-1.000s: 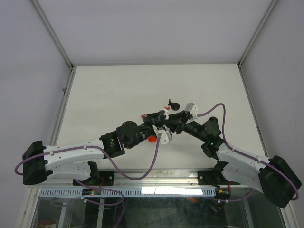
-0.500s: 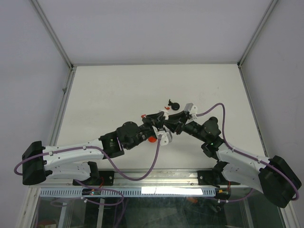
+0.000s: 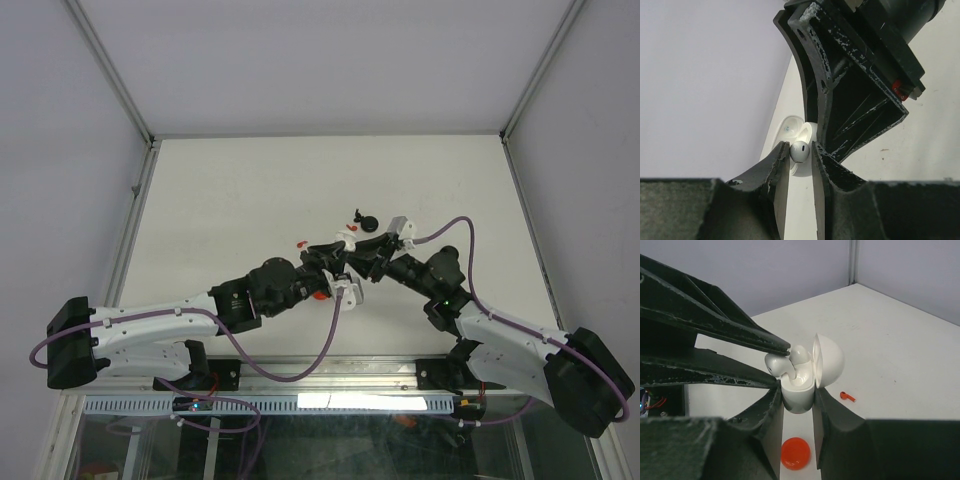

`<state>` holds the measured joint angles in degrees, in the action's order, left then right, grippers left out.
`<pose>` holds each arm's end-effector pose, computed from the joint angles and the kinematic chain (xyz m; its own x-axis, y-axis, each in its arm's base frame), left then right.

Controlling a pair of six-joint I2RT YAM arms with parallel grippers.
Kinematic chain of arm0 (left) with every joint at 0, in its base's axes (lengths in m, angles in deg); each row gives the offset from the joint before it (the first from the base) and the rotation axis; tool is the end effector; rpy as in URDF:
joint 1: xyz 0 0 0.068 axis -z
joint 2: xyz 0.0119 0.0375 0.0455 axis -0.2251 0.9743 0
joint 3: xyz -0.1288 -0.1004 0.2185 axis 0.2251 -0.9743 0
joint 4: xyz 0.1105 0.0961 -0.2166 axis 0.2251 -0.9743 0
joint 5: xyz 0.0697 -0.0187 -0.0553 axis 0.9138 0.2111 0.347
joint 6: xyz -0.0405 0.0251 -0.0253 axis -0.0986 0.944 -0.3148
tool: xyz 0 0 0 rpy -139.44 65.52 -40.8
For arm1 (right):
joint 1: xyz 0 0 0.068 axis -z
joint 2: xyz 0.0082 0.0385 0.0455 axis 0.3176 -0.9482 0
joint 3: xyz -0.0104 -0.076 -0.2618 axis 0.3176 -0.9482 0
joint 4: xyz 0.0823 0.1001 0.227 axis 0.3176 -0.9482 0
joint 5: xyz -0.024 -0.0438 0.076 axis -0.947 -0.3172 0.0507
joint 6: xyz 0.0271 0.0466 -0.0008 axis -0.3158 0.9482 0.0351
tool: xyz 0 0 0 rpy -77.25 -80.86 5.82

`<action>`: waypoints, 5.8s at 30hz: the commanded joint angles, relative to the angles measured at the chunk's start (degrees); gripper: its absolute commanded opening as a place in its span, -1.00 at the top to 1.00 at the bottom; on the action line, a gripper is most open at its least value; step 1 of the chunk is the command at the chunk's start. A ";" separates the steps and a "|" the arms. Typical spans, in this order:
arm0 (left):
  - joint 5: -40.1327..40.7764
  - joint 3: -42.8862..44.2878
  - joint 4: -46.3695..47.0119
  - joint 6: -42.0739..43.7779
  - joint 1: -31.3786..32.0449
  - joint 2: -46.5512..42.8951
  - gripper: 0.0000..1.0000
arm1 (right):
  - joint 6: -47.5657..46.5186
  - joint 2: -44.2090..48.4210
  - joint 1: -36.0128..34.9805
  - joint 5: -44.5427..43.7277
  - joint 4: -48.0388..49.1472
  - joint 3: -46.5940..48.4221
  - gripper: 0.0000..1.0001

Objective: Insert the wireless bluetooth earbuds into the charging case
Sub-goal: Place the earbud in the charging case, then close the charging case, then place the charging case at the center of the board.

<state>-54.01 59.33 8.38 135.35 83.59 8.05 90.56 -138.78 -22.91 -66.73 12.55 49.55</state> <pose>0.0959 -0.2423 0.2972 0.5881 0.5520 -0.5911 0.5636 0.2445 0.7890 0.1466 0.1466 0.2454 0.0335 0.1719 -0.9846 -0.8938 0.4460 0.0474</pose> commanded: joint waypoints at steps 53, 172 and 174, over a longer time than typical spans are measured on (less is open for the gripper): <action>21.58 10.74 -8.76 -49.24 -3.01 1.20 -0.27 | 0.31 -0.08 0.10 -4.22 6.37 0.91 1.00; -1.68 8.51 -32.69 -69.11 -45.48 -1.12 -0.98 | 25.91 -13.27 43.93 -1.63 -48.52 6.32 0.90; -1.25 8.54 -33.18 -69.09 -46.45 -0.83 -0.98 | 26.31 -15.03 45.30 -1.93 -48.35 6.62 0.83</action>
<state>-57.37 67.37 -24.96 65.12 38.94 6.91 115.12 -151.33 20.32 -69.03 -36.95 53.58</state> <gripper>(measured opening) 0.990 0.272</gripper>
